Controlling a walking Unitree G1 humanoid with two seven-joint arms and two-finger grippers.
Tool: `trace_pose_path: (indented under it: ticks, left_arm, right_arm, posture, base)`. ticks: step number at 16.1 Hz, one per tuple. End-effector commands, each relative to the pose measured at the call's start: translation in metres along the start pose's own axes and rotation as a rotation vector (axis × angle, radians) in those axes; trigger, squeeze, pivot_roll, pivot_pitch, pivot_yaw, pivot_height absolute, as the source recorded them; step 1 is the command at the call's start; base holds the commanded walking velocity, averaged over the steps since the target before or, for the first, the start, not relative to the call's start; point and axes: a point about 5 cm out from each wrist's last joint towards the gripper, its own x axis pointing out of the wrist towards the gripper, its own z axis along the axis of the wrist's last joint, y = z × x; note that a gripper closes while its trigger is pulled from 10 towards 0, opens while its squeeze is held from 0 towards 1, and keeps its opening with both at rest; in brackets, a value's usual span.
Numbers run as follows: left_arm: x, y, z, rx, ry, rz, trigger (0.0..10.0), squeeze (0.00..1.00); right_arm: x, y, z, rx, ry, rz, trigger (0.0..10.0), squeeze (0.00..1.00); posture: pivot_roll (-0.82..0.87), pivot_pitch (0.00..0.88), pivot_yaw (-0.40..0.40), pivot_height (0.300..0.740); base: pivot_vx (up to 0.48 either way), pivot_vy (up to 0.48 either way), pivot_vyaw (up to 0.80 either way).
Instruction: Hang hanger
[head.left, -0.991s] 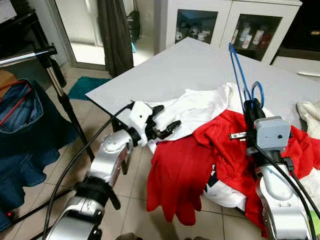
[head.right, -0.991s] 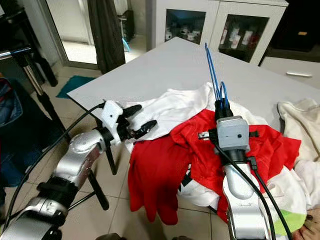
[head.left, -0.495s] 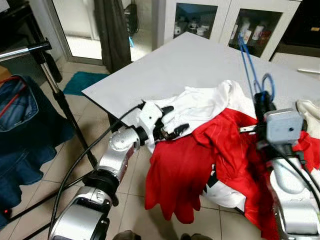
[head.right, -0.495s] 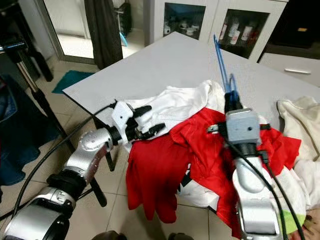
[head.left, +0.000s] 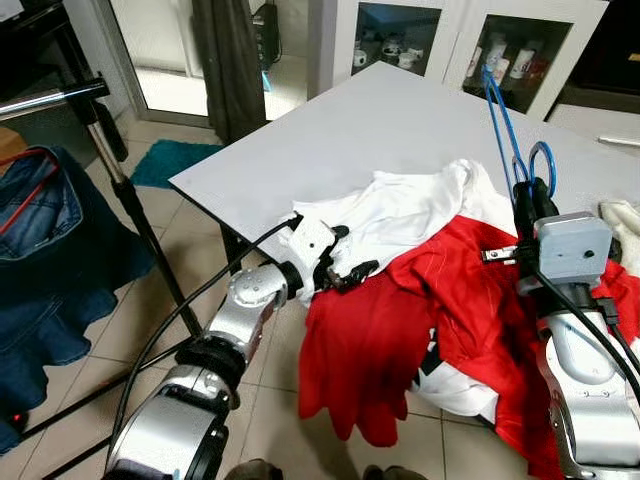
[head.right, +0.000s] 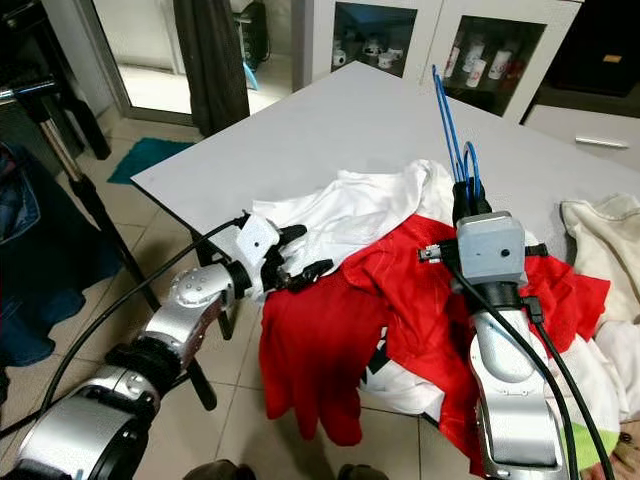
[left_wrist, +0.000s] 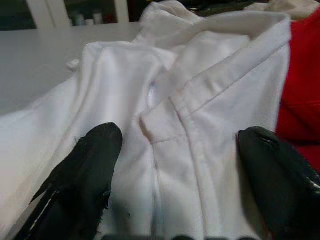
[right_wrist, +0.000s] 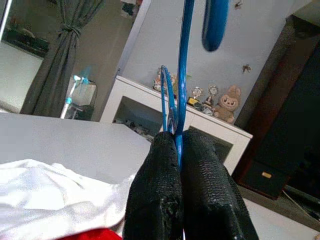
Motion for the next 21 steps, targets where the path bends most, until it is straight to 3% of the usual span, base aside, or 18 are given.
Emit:
trace_pose_path:
  ticks: [1, 2, 3, 21]
  left_arm:
    - [0.0028, 0.0027, 0.0048, 0.015, -0.013, 0.023, 10.0, 0.00]
    - [0.0041, 0.0020, 0.0052, 0.014, -0.015, 0.027, 9.7, 0.00]
    - [0.0050, 0.0011, 0.0046, 0.015, -0.015, 0.030, 0.0, 0.00]
    - [0.0048, -0.0039, 0.0021, 0.030, -0.046, 0.005, 0.0, 0.00]
  right_arm:
    - [0.0033, -0.0023, 0.0036, 0.010, -0.012, -0.006, 10.0, 0.00]
    - [0.0035, -0.0030, 0.0040, 0.010, -0.013, -0.009, 10.0, 0.00]
    - [0.0040, -0.0032, 0.0039, 0.012, -0.013, -0.012, 10.0, 0.00]
    - [0.0080, -0.0121, 0.0049, 0.020, -0.014, -0.043, 10.0, 0.00]
  posture:
    - [0.02, 0.059, -0.010, 0.740]
    - [0.02, 0.059, -0.010, 0.740]
    - [0.02, 0.055, -0.006, 0.740]
    - [0.02, 0.055, -0.011, 0.740]
  base:
    - [0.000, 0.000, 0.00]
    - [0.000, 0.000, 0.00]
    - [0.000, 0.000, 0.00]
    - [0.000, 0.000, 0.00]
